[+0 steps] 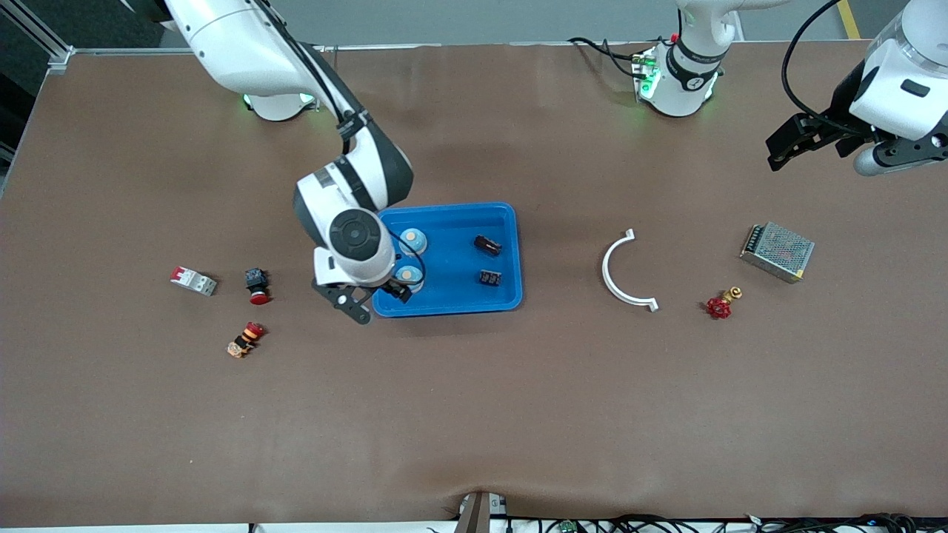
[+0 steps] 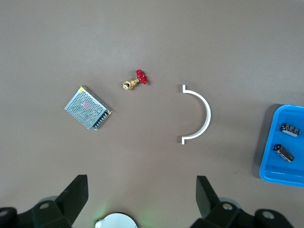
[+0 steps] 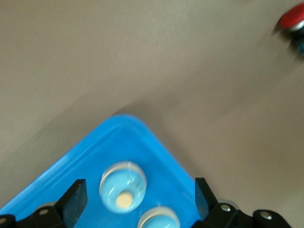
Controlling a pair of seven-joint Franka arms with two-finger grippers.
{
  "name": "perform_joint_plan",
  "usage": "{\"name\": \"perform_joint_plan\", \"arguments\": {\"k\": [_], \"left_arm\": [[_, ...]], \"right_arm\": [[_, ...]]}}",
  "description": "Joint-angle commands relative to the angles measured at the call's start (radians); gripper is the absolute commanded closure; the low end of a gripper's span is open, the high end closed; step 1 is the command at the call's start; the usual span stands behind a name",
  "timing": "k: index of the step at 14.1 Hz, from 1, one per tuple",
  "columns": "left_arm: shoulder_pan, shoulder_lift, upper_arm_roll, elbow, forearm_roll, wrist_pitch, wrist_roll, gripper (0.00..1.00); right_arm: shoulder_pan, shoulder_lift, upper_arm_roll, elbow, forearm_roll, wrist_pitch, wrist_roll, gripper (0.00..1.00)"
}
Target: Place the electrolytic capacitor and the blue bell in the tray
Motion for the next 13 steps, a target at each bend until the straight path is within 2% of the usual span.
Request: {"name": "perform_joint_plan", "arguments": {"k": [1,5,7,11,13], "left_arm": [[0.017,-0.025,0.004,-0.015,-0.027,0.002,0.030,0.00],[0.016,-0.027,0.005,-0.015,-0.027,0.001,0.043,0.00],[0.017,-0.024,0.005,-0.015,-0.027,0.002,0.045,0.00],[0.016,-0.021,0.005,-0.013,-0.027,0.002,0.045,0.00],[0.016,-0.019,0.005,-0.013,-0.027,0.002,0.045,0.00]], "right_arm": [[-0.073,-0.003,0.013,0.013,-0.017,-0.021,-0.106,0.00],[-0.178,-0.001,0.013,0.019,-0.017,-0.034,-0.296,0.00],[-0.203,-0.004,0.012,0.021,-0.023,-0.051,-0.362,0.00],[-0.237,-0.009,0.010,0.041,-0.098,-0.109,-0.437,0.00],[-0.254,-0.029,0.008,0.062,-0.100,-0.166,-0.488,0.00]]}}
